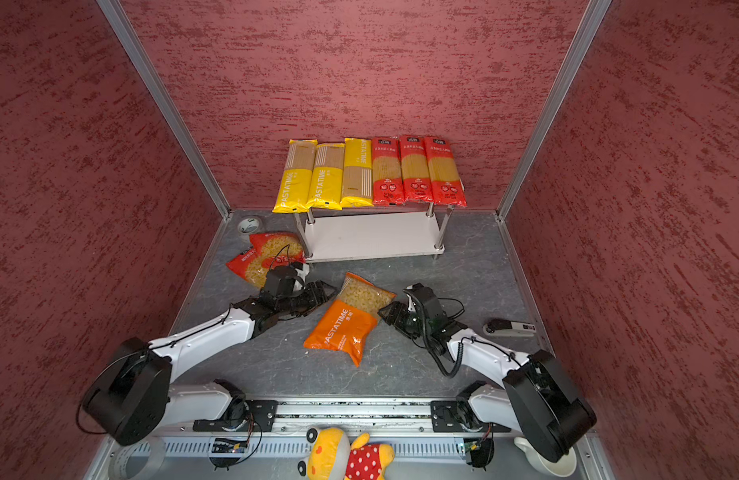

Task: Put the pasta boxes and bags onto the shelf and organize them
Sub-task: 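Grip the orange pasta bag from either side with both grippers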

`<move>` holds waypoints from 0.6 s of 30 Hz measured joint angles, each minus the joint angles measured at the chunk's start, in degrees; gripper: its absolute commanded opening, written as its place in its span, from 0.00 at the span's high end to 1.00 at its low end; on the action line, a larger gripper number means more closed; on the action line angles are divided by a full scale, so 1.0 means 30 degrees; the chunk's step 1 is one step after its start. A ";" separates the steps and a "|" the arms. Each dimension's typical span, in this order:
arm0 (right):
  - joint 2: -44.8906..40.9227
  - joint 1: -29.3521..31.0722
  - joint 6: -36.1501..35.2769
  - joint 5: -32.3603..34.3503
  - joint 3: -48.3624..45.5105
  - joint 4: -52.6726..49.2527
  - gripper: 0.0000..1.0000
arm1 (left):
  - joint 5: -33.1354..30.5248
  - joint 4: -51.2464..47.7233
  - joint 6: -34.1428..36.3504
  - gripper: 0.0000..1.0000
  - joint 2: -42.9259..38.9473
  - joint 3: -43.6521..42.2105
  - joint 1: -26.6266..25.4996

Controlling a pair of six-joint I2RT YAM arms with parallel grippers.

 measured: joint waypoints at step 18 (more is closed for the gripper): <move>0.3060 0.2127 0.1530 0.0692 0.1486 0.0357 0.35 | 0.1785 0.0758 0.2390 0.35 0.3271 0.0372 -0.1639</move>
